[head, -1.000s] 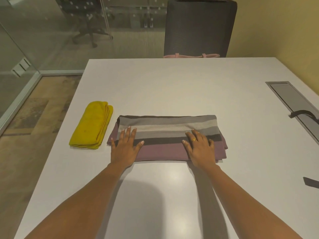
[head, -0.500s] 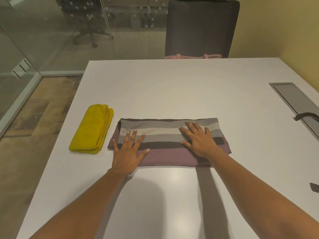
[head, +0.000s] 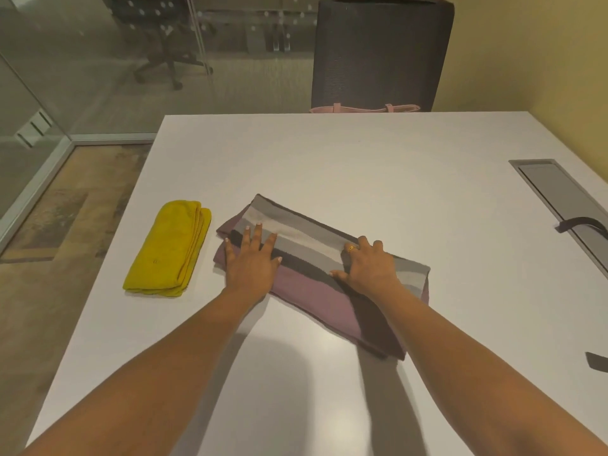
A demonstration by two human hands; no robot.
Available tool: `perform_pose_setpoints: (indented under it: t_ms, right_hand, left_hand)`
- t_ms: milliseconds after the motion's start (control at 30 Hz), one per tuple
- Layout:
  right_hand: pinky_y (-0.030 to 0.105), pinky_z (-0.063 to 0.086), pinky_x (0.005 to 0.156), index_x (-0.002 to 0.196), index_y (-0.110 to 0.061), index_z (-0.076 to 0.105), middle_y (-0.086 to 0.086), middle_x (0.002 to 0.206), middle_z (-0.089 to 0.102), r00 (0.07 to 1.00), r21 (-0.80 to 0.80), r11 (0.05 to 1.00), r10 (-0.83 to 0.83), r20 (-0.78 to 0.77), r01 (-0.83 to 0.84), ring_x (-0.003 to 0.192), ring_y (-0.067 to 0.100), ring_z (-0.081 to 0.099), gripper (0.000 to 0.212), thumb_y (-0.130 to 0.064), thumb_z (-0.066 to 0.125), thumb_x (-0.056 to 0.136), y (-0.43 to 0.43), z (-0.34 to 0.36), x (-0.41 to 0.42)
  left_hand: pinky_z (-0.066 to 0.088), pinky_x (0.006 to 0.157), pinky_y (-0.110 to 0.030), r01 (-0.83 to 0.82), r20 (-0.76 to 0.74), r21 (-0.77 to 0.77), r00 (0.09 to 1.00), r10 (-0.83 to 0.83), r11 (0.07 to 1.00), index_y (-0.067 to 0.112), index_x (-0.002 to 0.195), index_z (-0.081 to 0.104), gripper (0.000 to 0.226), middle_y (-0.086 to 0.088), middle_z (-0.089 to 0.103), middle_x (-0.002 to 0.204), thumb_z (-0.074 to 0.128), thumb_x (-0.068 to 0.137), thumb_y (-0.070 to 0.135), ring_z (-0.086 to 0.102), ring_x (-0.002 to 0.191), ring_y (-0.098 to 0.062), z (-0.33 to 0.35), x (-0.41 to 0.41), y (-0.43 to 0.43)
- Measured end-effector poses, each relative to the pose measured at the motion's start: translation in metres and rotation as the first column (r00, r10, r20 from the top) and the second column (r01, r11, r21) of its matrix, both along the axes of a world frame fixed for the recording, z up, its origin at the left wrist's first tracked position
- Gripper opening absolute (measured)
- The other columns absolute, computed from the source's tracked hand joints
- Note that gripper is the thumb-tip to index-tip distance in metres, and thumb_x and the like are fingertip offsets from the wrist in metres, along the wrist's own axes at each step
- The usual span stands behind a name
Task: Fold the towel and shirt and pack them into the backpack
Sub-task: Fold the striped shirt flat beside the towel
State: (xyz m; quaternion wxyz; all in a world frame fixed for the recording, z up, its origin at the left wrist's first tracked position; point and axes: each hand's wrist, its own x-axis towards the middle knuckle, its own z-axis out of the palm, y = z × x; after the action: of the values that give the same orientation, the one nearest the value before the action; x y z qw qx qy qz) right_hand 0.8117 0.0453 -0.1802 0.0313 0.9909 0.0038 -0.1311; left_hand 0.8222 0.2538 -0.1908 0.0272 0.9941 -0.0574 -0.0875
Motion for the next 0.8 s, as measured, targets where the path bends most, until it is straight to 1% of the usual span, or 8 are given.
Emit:
perform_pose_setpoints:
  t_ms: [133,233,433,500,600,700,767,800]
  right_hand:
    - [0.030,0.041,0.077,0.138,-0.014,0.030,0.009,0.125,0.044,0.991,-0.020,0.991,-0.136,-0.014,0.136,0.108,0.027,0.050,0.080,-0.070,0.041,0.082,0.006,0.000,-0.009]
    - [0.030,0.041,0.067,0.125,-0.011,0.045,0.008,0.113,0.056,0.969,0.023,0.969,-0.243,-0.037,0.244,0.099,0.024,0.059,0.080,-0.074,0.047,0.076,0.010,0.000,-0.016]
    - [0.030,0.042,0.070,0.104,-0.009,0.058,0.009,0.102,0.063,0.953,0.161,0.958,-0.198,-0.227,0.238,0.087,0.026,0.059,0.070,-0.072,0.039,0.081,0.010,0.002,-0.025]
    - [0.029,0.041,0.070,0.098,-0.009,0.059,0.007,0.094,0.060,0.946,0.234,0.932,-0.220,-0.237,0.275,0.080,0.024,0.055,0.066,-0.070,0.042,0.083,0.005,0.006,-0.022]
    - [0.029,0.042,0.073,0.106,-0.008,0.059,0.008,0.100,0.060,0.948,0.360,0.879,-0.264,-0.175,0.312,0.091,0.026,0.059,0.050,-0.054,0.053,0.086,-0.004,0.013,-0.012]
    - [0.028,0.042,0.072,0.102,-0.010,0.059,0.007,0.103,0.062,0.994,0.374,0.921,-0.104,-0.024,0.106,0.097,0.028,0.060,0.023,-0.029,0.058,0.089,-0.015,0.019,-0.008]
    - [0.028,0.044,0.071,0.102,-0.012,0.060,0.004,0.103,0.062,0.978,0.349,0.913,0.194,0.082,-0.210,0.095,0.026,0.060,0.014,-0.014,0.053,0.089,-0.026,0.021,-0.010]
    - [0.028,0.046,0.072,0.107,-0.013,0.060,0.004,0.106,0.060,0.930,0.311,0.876,0.354,0.102,-0.368,0.096,0.025,0.059,0.021,-0.008,0.050,0.089,-0.031,0.021,-0.013]
  left_hand:
    - [-0.001,0.116,-0.051,0.006,0.036,-0.204,0.999,0.002,0.979,0.026,0.148,0.016,0.061,-0.002,-0.001,0.159,0.023,0.094,0.054,-0.004,0.146,-0.021,-0.008,-0.028,-0.019]
    - [0.001,0.116,-0.049,0.038,-0.047,-0.245,0.998,-0.051,0.969,0.030,0.148,0.011,0.061,0.000,-0.005,0.158,0.020,0.093,0.058,-0.006,0.146,-0.020,-0.017,-0.048,-0.029]
    - [0.005,0.117,-0.045,-0.013,-0.098,-0.341,0.995,-0.022,0.940,0.027,0.147,0.017,0.060,-0.004,-0.005,0.158,0.035,0.094,0.049,-0.005,0.146,-0.024,-0.019,-0.044,-0.018]
    - [0.013,0.117,-0.041,-0.116,-0.110,-0.463,0.991,0.073,0.879,0.022,0.146,0.023,0.061,-0.007,0.002,0.158,0.045,0.093,0.043,0.004,0.146,-0.027,-0.015,-0.041,-0.016]
    - [0.025,0.114,-0.040,-0.270,-0.162,-0.595,0.963,0.216,0.757,0.017,0.144,0.029,0.062,-0.011,0.013,0.156,0.055,0.090,0.034,0.021,0.141,-0.032,-0.010,-0.036,-0.018]
    - [0.030,0.111,-0.039,-0.152,-0.012,-0.606,0.983,0.182,0.781,0.016,0.138,0.038,0.049,-0.009,0.022,0.154,0.053,0.092,0.023,0.028,0.139,-0.029,-0.007,-0.036,-0.018]
    - [0.029,0.113,-0.037,0.065,0.129,-0.563,0.992,0.010,0.824,0.017,0.135,0.044,0.041,-0.004,0.027,0.153,0.050,0.094,0.019,0.027,0.140,-0.025,-0.006,-0.039,-0.015]
    - [0.028,0.114,-0.037,0.171,0.154,-0.526,0.983,-0.104,0.833,0.018,0.135,0.045,0.040,-0.003,0.026,0.153,0.049,0.094,0.020,0.025,0.142,-0.023,-0.007,-0.041,-0.014]
